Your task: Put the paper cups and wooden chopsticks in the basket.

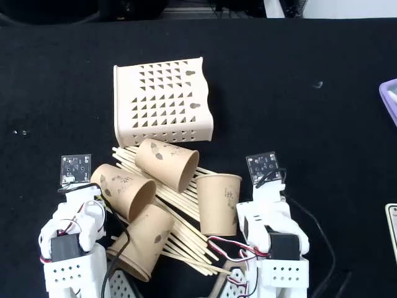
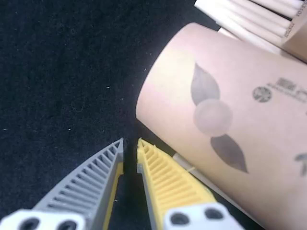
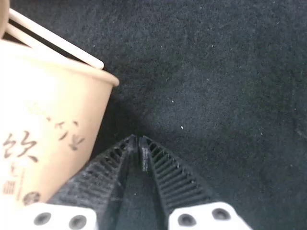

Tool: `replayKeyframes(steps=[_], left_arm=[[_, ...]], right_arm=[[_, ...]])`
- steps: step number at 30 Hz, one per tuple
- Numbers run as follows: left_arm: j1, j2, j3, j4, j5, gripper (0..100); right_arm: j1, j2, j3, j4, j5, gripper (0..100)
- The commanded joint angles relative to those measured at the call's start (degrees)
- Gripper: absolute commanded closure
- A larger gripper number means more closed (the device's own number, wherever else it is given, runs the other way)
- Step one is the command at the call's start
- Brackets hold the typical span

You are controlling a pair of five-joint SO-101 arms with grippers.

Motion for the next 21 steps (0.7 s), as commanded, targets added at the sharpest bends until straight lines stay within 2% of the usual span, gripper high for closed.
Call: replayKeyframes(steps=[1, 21], left_arm=[[0.40, 0.09, 1.27, -1.05, 0.44, 94], [0.22, 0.09, 1.27, -0.88, 0.26, 94]], right_arm=[[0.62, -5.49, 0.13, 0.26, -0.62, 98.2], [0.62, -5.49, 0.13, 0.26, -0.53, 98.0]])
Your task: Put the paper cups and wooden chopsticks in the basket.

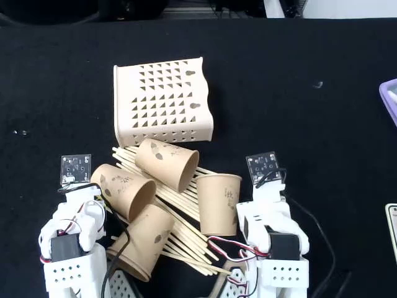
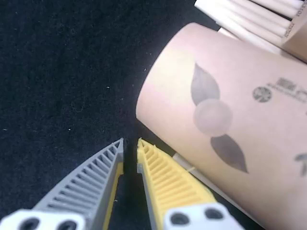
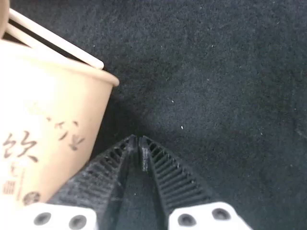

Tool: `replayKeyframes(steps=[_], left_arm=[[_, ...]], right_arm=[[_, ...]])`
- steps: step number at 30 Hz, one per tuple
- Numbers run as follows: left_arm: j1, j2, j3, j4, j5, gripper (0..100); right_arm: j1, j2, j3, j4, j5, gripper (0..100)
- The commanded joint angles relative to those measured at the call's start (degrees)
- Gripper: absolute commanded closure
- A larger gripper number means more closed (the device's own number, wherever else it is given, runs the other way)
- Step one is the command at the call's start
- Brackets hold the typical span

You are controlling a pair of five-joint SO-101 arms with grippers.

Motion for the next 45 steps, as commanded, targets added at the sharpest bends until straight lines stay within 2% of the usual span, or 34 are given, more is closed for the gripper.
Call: replayKeyframes(steps=[1, 5, 8, 11, 16, 19, 21, 24, 29, 33, 36, 41, 45], left_arm=[[0.22, 0.09, 1.27, -0.18, 0.18, 94], [0.13, 0.09, 1.27, 0.88, 0.00, 94], [-1.10, 0.09, 0.48, -1.32, 0.00, 94], [-9.36, 0.09, -2.77, -7.91, 0.00, 94], [-26.77, 0.00, -7.52, -23.03, 0.09, 94], [-32.04, 0.00, -9.19, -31.03, 0.44, 94], [-32.84, 0.00, -10.24, -35.87, 0.44, 94], [-32.48, 0.00, -12.70, -41.41, 0.18, 92], [-24.66, 0.18, -19.91, -43.43, 0.35, 75], [-15.16, 0.70, -30.37, -35.43, 0.00, 76], [-8.66, 4.92, -38.46, -29.19, 0.00, 77], [-2.86, 22.77, -49.54, -22.33, 0.09, 77], [-0.04, 41.14, -57.36, -18.29, 0.35, 76]], right_arm=[[0.62, -5.49, 0.13, 0.26, -0.53, 98.0], [0.62, -5.49, 0.13, 0.26, -0.62, 98.2], [0.62, -5.49, 0.13, 0.00, -0.62, 98.0], [0.62, -5.49, 0.13, -4.31, -0.18, 98.0], [1.05, -5.49, -1.01, -18.81, -0.18, 98.0], [1.05, -5.49, -2.86, -25.85, -0.09, 98.0], [1.05, -5.49, -4.00, -28.92, -0.09, 98.0], [1.05, -5.49, -7.96, -30.33, -0.09, 98.0], [0.53, -5.49, -25.10, -24.62, -0.18, 96.9], [-1.14, -2.24, -43.56, -18.02, -0.44, 87.9], [-3.25, 6.02, -57.89, -11.78, -0.26, 87.0], [-6.95, 25.89, -77.67, -3.25, -0.62, 87.1], [-10.11, 42.95, -84.88, 1.85, -0.70, 87.1]])
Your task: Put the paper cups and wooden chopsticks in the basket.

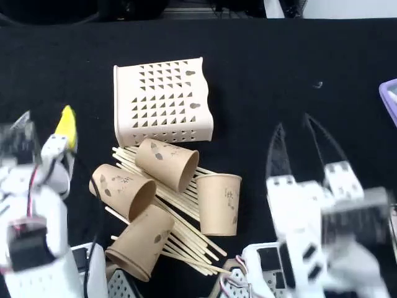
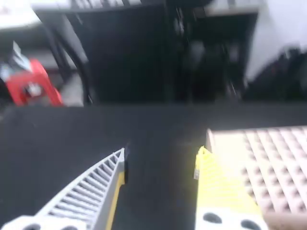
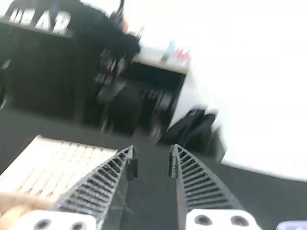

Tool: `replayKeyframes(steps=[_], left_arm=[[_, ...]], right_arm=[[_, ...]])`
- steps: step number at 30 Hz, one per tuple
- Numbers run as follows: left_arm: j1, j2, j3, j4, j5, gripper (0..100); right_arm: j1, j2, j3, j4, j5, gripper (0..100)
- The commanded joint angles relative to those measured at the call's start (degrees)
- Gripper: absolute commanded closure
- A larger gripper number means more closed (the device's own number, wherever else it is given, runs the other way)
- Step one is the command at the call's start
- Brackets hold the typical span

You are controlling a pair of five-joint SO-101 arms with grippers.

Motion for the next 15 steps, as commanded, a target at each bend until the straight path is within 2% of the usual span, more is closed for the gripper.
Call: replayKeyframes(steps=[1, 3, 6, 10, 15], left_arm=[[4.09, 21.89, -11.91, 4.57, 0.70, 76], [5.32, 31.03, -16.40, 6.42, 0.79, 76], [6.02, 44.48, -22.29, 7.03, 1.93, 76], [5.93, 61.01, -31.60, 7.21, 6.42, 76], [6.29, 74.90, -42.68, 7.30, 7.03, 76]], right_arm=[[-2.55, 17.36, -5.85, 2.99, -0.70, 87.1], [-2.29, 24.31, -5.14, 2.73, -0.62, 87.1], [0.00, 32.84, -0.40, -2.99, -0.62, 87.1], [3.16, 39.87, 11.65, -17.32, -0.62, 87.1], [7.56, 42.95, 26.07, -35.43, -0.70, 87.1]])
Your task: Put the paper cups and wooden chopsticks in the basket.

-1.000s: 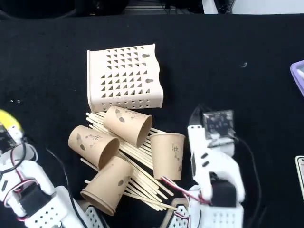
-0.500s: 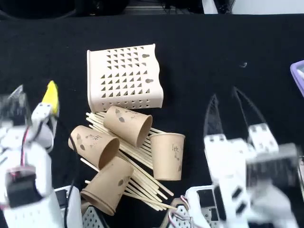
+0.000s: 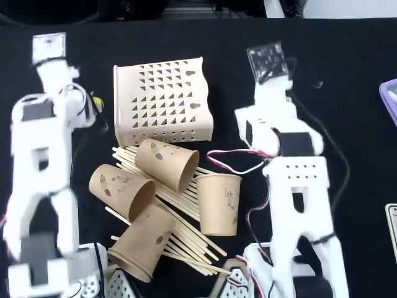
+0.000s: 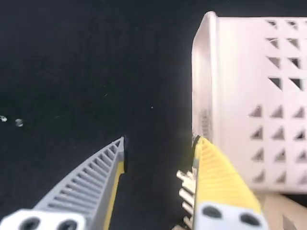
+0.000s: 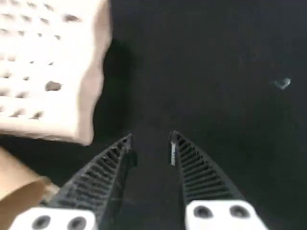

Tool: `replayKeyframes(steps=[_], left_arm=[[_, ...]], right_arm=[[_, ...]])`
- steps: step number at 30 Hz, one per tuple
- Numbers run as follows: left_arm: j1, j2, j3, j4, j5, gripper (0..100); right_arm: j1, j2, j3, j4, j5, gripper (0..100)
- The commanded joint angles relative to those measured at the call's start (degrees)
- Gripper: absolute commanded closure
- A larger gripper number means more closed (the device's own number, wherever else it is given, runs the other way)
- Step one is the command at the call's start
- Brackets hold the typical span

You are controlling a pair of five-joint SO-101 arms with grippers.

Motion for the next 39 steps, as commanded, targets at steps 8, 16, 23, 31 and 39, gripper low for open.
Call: replayKeyframes(steps=[8, 16, 23, 31, 39], left_arm=[[4.44, 17.05, -24.92, 9.14, 0.97, 76], [5.93, 23.03, -30.55, 12.57, 0.97, 76], [5.58, 30.42, -30.81, 12.66, 0.79, 77], [-1.01, 32.00, -29.85, 12.57, 0.53, 77], [-4.88, 32.00, -24.48, 7.03, 0.44, 77]], right_arm=[[3.25, 4.79, 17.01, -24.26, -0.70, 87.1], [2.99, 12.79, 14.29, -25.32, -0.70, 87.1], [2.99, 15.96, 12.79, -25.14, -0.70, 87.1], [2.99, 15.78, 13.05, -24.97, -0.70, 87.1], [2.99, 15.78, 13.14, -24.97, -0.70, 87.1]])
